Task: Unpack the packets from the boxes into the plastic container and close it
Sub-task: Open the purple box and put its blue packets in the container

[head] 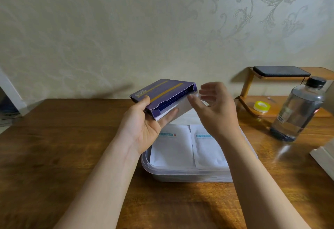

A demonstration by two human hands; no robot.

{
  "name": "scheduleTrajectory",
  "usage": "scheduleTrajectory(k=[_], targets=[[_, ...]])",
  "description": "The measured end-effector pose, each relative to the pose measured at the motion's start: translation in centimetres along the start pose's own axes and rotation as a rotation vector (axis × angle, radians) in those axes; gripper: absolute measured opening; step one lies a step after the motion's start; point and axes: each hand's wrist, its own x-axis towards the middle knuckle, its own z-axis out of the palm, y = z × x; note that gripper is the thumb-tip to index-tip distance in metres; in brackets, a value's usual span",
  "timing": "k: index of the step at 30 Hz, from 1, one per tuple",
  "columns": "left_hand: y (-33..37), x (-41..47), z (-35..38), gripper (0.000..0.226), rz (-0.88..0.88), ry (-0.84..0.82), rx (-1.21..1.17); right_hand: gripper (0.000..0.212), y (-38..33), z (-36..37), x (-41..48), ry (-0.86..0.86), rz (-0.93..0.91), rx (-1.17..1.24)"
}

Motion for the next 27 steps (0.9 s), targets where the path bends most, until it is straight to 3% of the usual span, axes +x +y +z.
scheduleTrajectory(k=[5, 9, 13, 20, 27], targets=[[-0.08, 0.27, -0.18, 0.030, -0.026, 0.009, 0.051, 0.004, 0.02, -0.27, 0.31, 0.060, -0.017, 0.051], [-0.01, 0.34, -0.14, 0.031, -0.037, 0.015, 0.046, 0.007, -0.41, -0.76, 0.36, 0.013, 0.006, 0.130], [-0.01, 0.35, -0.18, 0.031, -0.048, 0.008, 0.055, 0.007, -0.56, -0.96, 0.33, 0.005, -0.031, 0.063], [-0.09, 0.09, 0.07, 0.028, -0.065, -0.014, 0.043, 0.006, -0.53, -0.82, 0.86, 0.093, 0.215, 0.443], [-0.33, 0.31, -0.18, 0.031, -0.027, -0.026, 0.013, 0.018, -0.75, -0.22, 0.62, 0.031, 0.161, 0.234]])
